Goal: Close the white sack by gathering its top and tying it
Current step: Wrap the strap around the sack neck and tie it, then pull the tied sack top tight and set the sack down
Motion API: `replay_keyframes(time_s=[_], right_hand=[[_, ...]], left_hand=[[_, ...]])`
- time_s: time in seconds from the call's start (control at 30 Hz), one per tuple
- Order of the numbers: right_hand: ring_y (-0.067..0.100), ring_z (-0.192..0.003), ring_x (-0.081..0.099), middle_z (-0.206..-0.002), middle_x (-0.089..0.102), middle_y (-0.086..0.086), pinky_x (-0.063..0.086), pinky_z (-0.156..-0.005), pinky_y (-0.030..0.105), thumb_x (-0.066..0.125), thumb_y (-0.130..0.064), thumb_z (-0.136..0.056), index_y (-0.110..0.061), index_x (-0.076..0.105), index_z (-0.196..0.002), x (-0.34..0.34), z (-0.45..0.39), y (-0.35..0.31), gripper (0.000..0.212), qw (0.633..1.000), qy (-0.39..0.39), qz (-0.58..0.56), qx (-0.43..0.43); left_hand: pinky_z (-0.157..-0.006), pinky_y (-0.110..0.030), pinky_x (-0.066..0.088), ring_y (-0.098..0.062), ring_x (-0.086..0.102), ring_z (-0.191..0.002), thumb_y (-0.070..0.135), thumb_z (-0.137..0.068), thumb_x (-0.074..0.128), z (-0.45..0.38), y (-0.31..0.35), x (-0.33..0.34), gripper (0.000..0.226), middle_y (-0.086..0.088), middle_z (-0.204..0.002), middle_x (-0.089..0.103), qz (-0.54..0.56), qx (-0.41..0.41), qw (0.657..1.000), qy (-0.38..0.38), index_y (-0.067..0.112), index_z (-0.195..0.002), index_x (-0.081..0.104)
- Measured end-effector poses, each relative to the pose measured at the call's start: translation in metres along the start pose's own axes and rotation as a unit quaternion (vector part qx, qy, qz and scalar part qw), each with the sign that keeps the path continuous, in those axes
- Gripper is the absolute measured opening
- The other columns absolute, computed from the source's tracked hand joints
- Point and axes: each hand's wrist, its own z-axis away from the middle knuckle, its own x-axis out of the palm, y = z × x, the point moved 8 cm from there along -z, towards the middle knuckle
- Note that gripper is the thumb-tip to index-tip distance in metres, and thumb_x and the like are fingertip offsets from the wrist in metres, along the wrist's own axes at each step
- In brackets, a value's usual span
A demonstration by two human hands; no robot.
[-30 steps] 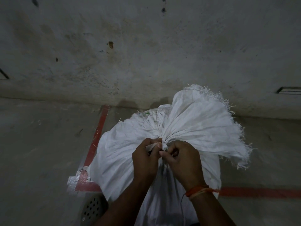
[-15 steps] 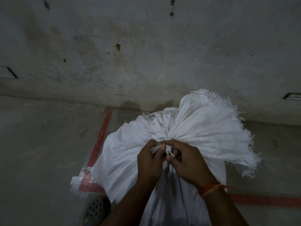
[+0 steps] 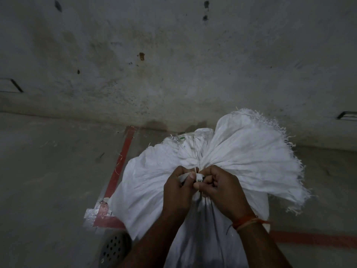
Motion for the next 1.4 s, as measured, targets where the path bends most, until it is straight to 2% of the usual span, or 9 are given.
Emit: replay_keyframes(time_s=[0.3, 0.53, 0.67, 0.83, 0.93, 1.0, 1.07, 1.17, 1.4], right_hand=[[0.012, -0.055, 0.054, -0.065, 0.062, 0.015, 0.046, -0.054, 0.022, 0.085, -0.022, -0.072, -0.012, 0.064, -0.077, 0.003, -0.004, 0.000, 0.023, 0.998, 0.038, -0.042, -0.002], [0.002, -0.053, 0.052, -0.058, 0.057, 0.001, 0.045, -0.054, 0.018, 0.082, -0.026, -0.075, -0.017, 0.063, -0.079, 0.003, -0.006, 0.002, 0.021, 0.999, 0.030, -0.036, 0.007], [0.020, -0.062, 0.066, -0.065, 0.068, 0.007, 0.056, -0.064, 0.036, 0.073, -0.053, -0.075, -0.012, 0.058, -0.072, -0.014, -0.004, 0.018, 0.043, 0.993, 0.080, -0.027, 0.087], [0.015, -0.075, 0.062, -0.070, 0.069, -0.006, 0.043, -0.073, 0.025, 0.062, -0.052, -0.084, -0.018, 0.072, -0.069, -0.034, 0.009, 0.036, 0.038, 0.974, 0.085, 0.087, 0.190], [0.009, -0.080, 0.063, -0.089, 0.071, -0.002, 0.047, -0.085, 0.029, 0.066, -0.047, -0.085, -0.019, 0.069, -0.084, -0.045, 0.007, 0.039, 0.028, 0.951, 0.213, -0.114, 0.193], [0.015, -0.093, 0.067, -0.109, 0.070, 0.002, 0.053, -0.093, 0.039, 0.070, -0.051, -0.079, -0.019, 0.064, -0.107, -0.042, 0.003, 0.045, 0.043, 0.880, 0.276, -0.327, 0.205], [0.027, -0.103, 0.067, -0.120, 0.066, 0.008, 0.054, -0.093, 0.050, 0.068, -0.057, -0.075, -0.020, 0.053, -0.124, -0.041, 0.000, 0.050, 0.063, 0.812, 0.317, -0.444, 0.210], [0.031, -0.114, 0.064, -0.136, 0.058, 0.008, 0.055, -0.091, 0.053, 0.060, -0.046, -0.092, -0.032, 0.036, -0.142, -0.042, -0.013, 0.042, 0.057, 0.767, 0.304, -0.545, 0.153], [0.022, -0.123, 0.059, -0.141, 0.056, -0.003, 0.047, -0.103, 0.052, 0.050, -0.056, -0.092, -0.047, 0.038, -0.142, -0.072, -0.046, -0.029, 0.052, 0.873, 0.229, -0.430, 0.034]], left_hand=[[-0.061, -0.037, 0.043, -0.013, 0.057, -0.068, 0.023, -0.100, 0.058, -0.005, -0.007, -0.001, 0.033, 0.006, -0.076, 0.056, -0.007, -0.034, 0.999, -0.017, 0.030, -0.070, 0.071], [-0.059, -0.037, 0.051, -0.010, 0.063, -0.065, 0.030, -0.095, 0.063, -0.007, -0.005, -0.007, 0.021, 0.008, -0.072, 0.066, -0.063, -0.025, 0.998, 0.010, 0.016, -0.080, 0.067], [-0.069, -0.040, 0.059, -0.008, 0.068, -0.070, 0.032, -0.087, 0.073, -0.010, 0.001, -0.017, 0.013, 0.005, -0.074, 0.072, -0.134, -0.029, 0.989, 0.059, 0.023, -0.080, 0.066], [-0.085, -0.039, 0.059, -0.003, 0.066, -0.092, 0.053, -0.074, 0.065, -0.022, 0.019, -0.017, 0.032, 0.014, -0.097, 0.070, -0.212, -0.010, 0.977, 0.016, 0.033, -0.100, 0.067], [-0.098, -0.040, 0.053, -0.009, 0.060, -0.112, 0.061, -0.074, 0.060, -0.031, 0.049, -0.015, 0.058, 0.012, -0.121, 0.064, -0.269, 0.067, 0.960, 0.028, 0.030, -0.123, 0.060], [-0.103, -0.041, 0.049, -0.013, 0.057, -0.121, 0.059, -0.079, 0.063, -0.042, 0.063, 0.001, 0.067, 0.007, -0.132, 0.061, -0.292, 0.092, 0.952, -0.020, 0.025, -0.136, 0.054], [-0.108, -0.039, 0.045, -0.018, 0.054, -0.128, 0.056, -0.083, 0.068, -0.057, 0.061, 0.026, 0.077, 0.001, -0.142, 0.057, -0.310, 0.057, 0.943, -0.105, 0.021, -0.146, 0.043], [-0.115, -0.034, 0.036, -0.025, 0.043, -0.141, 0.064, -0.083, 0.065, -0.072, 0.050, 0.061, 0.100, -0.005, -0.159, 0.038, -0.324, -0.044, 0.916, -0.231, 0.018, -0.157, 0.017], [-0.099, -0.027, 0.052, -0.002, 0.059, -0.118, 0.051, -0.072, 0.085, -0.091, 0.109, 0.072, 0.087, 0.016, -0.138, 0.057, -0.072, -0.002, 0.967, -0.244, 0.036, -0.145, 0.039]])
